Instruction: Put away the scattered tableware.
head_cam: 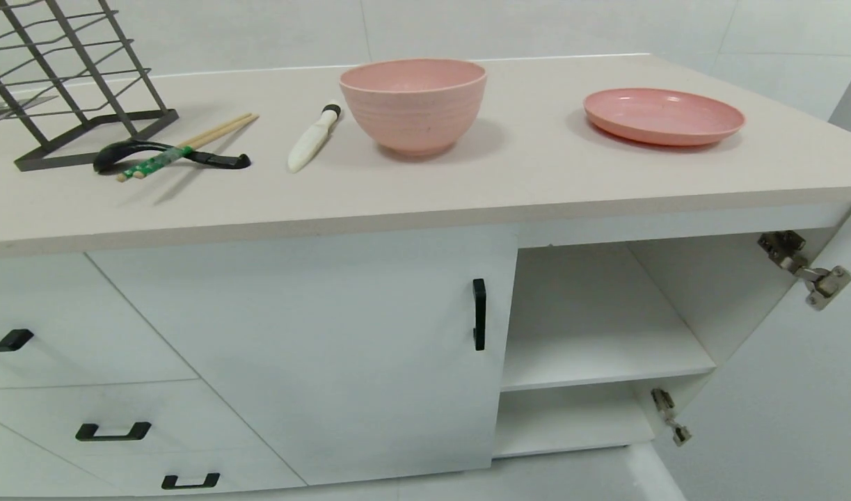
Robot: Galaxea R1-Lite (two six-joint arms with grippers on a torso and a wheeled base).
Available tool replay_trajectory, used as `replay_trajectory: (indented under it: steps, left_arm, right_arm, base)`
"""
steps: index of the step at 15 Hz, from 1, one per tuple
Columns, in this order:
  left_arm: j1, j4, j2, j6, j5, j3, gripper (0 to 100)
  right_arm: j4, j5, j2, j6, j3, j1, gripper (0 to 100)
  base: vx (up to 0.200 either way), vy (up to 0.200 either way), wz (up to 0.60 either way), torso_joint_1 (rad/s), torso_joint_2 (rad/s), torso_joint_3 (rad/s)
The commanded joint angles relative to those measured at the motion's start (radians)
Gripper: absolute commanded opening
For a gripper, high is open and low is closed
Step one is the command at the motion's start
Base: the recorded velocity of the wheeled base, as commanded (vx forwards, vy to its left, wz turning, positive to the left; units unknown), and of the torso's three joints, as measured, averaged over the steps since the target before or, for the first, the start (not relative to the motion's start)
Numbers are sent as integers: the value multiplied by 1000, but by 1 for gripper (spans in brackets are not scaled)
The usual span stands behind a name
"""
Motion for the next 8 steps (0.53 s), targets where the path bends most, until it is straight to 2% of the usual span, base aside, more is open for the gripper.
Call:
replay_trajectory:
  steps: [1, 3, 5, 8]
  left_arm:
    - [0, 0, 2, 0, 0, 0, 100]
    - [0, 0, 2, 0, -1, 0, 100]
    - [0, 0, 2, 0, 0, 0, 100]
    - [0, 0, 2, 0, -1, 0, 100]
  right_arm:
    - [0, 1, 1, 0, 0, 0, 100]
    - [0, 1, 1, 0, 0, 0, 100]
    - [0, 1, 1, 0, 0, 0, 100]
    - [0, 1, 1, 1, 0, 0, 100]
  base:
    - [0, 0, 0, 154, -188, -27]
    - [0, 0, 0, 217, -58, -68]
    - [0, 0, 0, 254, -168, -195]
    - [0, 0, 0, 217, -637, -238]
